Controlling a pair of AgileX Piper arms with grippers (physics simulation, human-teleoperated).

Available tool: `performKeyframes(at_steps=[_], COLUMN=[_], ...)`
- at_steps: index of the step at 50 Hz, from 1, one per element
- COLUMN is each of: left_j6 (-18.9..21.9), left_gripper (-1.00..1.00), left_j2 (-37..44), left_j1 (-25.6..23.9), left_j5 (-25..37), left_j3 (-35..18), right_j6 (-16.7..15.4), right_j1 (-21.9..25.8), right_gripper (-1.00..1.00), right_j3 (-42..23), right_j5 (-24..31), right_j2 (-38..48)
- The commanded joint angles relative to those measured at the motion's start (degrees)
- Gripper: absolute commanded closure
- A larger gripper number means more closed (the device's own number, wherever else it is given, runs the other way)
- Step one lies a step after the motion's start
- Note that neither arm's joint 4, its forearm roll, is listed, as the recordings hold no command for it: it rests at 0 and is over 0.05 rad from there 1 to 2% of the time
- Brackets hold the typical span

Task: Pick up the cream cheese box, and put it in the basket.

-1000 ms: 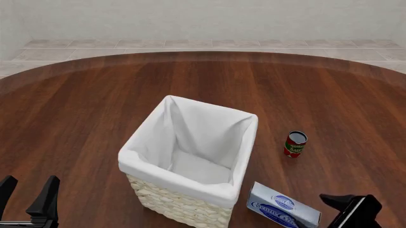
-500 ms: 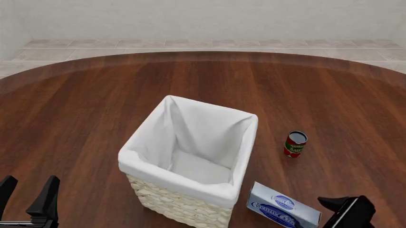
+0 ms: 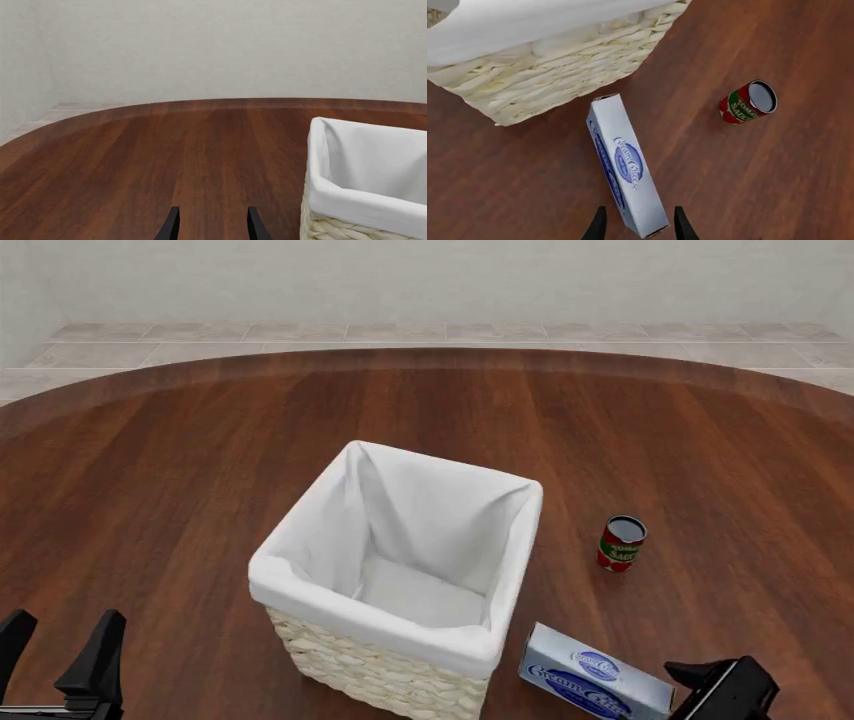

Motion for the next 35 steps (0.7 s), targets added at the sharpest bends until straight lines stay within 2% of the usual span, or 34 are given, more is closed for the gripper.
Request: performKeyframes(at_steps=[1, 35], left_j6=[0.0, 0.0], left_gripper=[-1.0, -1.0], left_j2=[0.0, 0.0], left_j1=[0.0, 0.0], left_j5=[0.0, 0.0], left_j3=[0.0, 0.0], right_j6=[-0.2, -1.3], right_j1=[-0.7, -3.5], right_gripper=[-1.0, -1.0], right_j3=[1.4, 4.7], right_j5=[-2.0, -8.0], right_j2=[1.3, 5.7])
